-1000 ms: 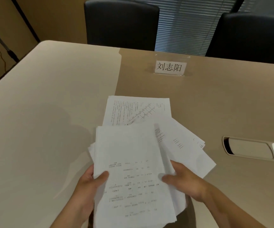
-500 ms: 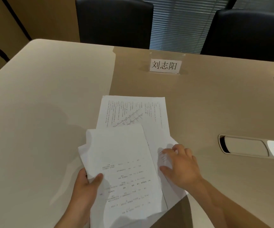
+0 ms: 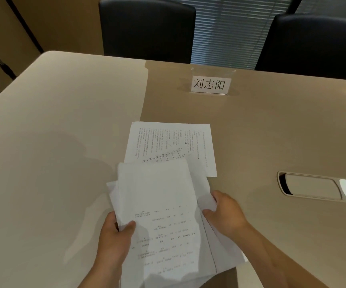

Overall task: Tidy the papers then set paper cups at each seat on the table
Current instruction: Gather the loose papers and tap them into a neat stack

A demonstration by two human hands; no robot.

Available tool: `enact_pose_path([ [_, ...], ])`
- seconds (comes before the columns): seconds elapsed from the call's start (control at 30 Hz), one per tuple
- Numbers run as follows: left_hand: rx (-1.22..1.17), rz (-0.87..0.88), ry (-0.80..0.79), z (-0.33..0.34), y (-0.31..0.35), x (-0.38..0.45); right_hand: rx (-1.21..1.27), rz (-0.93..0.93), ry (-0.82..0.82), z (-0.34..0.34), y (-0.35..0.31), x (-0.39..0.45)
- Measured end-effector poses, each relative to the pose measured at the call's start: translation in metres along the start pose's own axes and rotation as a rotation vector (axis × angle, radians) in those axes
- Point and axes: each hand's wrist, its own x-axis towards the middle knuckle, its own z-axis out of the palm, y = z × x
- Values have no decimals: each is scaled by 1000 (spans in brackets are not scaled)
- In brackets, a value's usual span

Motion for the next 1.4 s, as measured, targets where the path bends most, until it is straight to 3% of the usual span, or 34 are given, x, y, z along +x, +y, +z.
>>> enact_pose_path([
  [0.1,-22,-13,-10,-1,0,-2,265,-35,-25,-3,-2,-10],
  [0.2,-54,-28,-38,2,0,-5,507,-8,-180,0,-5,-22],
  [0.3,-62,-27,-60,4,2,-8,651,73,-339,0,-9,-35],
  [0.37,-57,-25,-54,5,2,-7,789,146,-357,-3,-6,-35],
  [0.43,-37,-23,-77,8,2,-6,811,134,-333,-5,-4,-35],
  [0.53,24,18,-196,24,6,-4,656,104,-237,-1,-3,-35],
  [0.6,138,118,-183,35,14,1,654,90,-177,-1,0,-36],
  [0.67,340,296,-69,39,21,15,724,91,-144,-9,6,-36],
  [0.73,657,484,54,38,28,31,811,111,-116,-19,18,-36],
  [0.8,960,615,62,36,35,49,863,133,-84,-27,35,-36],
  [0.9,1254,654,-83,34,52,74,840,178,14,-36,61,-33],
  [1.0,1403,627,-87,28,59,88,897,215,23,-42,73,-32],
  [1.1,1315,833,-13,27,55,87,999,236,21,-44,77,-33],
  [1.17,1238,952,-48,31,48,81,1029,251,34,-43,77,-31],
  [1.33,1202,807,-102,34,28,68,1027,261,95,-34,63,-28],
  [1.4,1157,845,-125,35,26,62,1037,260,103,-32,55,-28],
])
